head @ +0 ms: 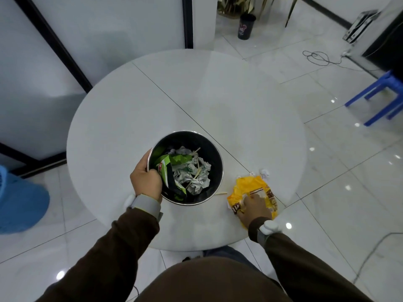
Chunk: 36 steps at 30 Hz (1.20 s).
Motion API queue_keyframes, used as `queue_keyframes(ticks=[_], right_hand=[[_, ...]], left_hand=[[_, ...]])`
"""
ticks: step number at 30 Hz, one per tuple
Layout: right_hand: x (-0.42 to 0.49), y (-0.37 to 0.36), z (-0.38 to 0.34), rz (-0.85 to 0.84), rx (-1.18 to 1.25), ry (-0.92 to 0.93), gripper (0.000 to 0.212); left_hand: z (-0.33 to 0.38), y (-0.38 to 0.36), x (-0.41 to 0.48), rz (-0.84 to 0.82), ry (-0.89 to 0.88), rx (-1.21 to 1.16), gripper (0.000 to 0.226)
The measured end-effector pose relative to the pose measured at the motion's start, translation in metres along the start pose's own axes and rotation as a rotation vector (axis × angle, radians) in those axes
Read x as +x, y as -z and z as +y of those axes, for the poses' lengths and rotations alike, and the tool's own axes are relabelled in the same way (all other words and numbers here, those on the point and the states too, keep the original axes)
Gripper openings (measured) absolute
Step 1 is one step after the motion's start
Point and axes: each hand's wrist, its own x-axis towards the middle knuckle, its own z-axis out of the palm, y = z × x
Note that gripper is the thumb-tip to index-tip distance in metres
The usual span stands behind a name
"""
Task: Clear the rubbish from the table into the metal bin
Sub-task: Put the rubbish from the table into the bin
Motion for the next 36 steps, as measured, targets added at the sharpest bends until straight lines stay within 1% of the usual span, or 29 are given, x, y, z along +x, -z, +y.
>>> queue_keyframes(ticks=[2,6,8,11,13,15,17,18,21,22,24,26,27,29,31,33,34,36], right_hand=[[0.002,0.007,0.004,0.082,0.017,0.01,0.041],[0.0,0.024,0.005,0.281,0.073,0.013,0.037],[-0.002,0.038,0.004,0.376,0.154,0.042,0.037],[-0.012,0.076,-0.01,0.533,0.337,0.104,0.028],[-0.022,0.102,-0.024,0.638,0.455,0.181,0.026],[-0.035,0.128,-0.045,0.72,0.545,0.306,0.035],[-0.048,0.152,-0.068,0.775,0.595,0.502,0.044],[-0.054,0.164,-0.081,0.786,0.626,0.621,0.044],[-0.075,0.187,-0.122,0.723,0.659,0.985,0.033],[-0.079,0.188,-0.135,0.693,0.64,1.075,0.033],[-0.081,0.186,-0.161,0.627,0.57,1.149,0.042],[-0.073,0.174,-0.179,0.514,0.515,1.137,0.056],[-0.066,0.168,-0.184,0.43,0.498,1.121,0.062],[-0.055,0.155,-0.191,0.228,0.451,1.018,0.071],[-0.05,0.148,-0.199,0.053,0.447,0.925,0.077],[-0.046,0.143,-0.208,0.027,0.482,0.934,0.079],[-0.042,0.139,-0.212,0.027,0.473,0.937,0.08],[-0.027,0.124,-0.218,0.019,0.375,0.874,0.084]], left_hand=[[-0.001,0.003,0.001,0.004,-0.004,-0.003,0.083],[0.0,0.006,0.002,0.02,-0.012,-0.013,0.083],[0.001,0.008,0.003,0.025,-0.017,-0.017,0.083],[0.001,0.012,0.003,0.028,-0.021,-0.04,0.083],[0.001,0.011,0.002,0.02,-0.025,-0.04,0.081],[0.002,0.012,0.0,0.026,-0.034,-0.055,0.078],[0.005,0.013,-0.002,0.029,-0.039,-0.069,0.074],[0.007,0.014,-0.004,0.033,-0.039,-0.079,0.072],[0.008,0.016,-0.005,0.049,-0.032,-0.102,0.068],[0.008,0.017,-0.005,0.046,-0.032,-0.103,0.068],[0.007,0.02,-0.004,0.027,-0.05,-0.092,0.064],[0.004,0.025,-0.004,0.019,-0.052,-0.089,0.058],[0.004,0.027,-0.005,0.027,-0.042,-0.116,0.055],[0.013,0.026,-0.011,0.012,-0.001,-0.232,0.044],[0.021,0.025,-0.017,-0.004,0.016,-0.358,0.039],[0.025,0.023,-0.022,0.035,-0.019,-0.27,0.035],[0.024,0.023,-0.024,0.051,-0.052,-0.185,0.042],[0.023,0.025,-0.024,0.057,-0.057,-0.117,0.056]])
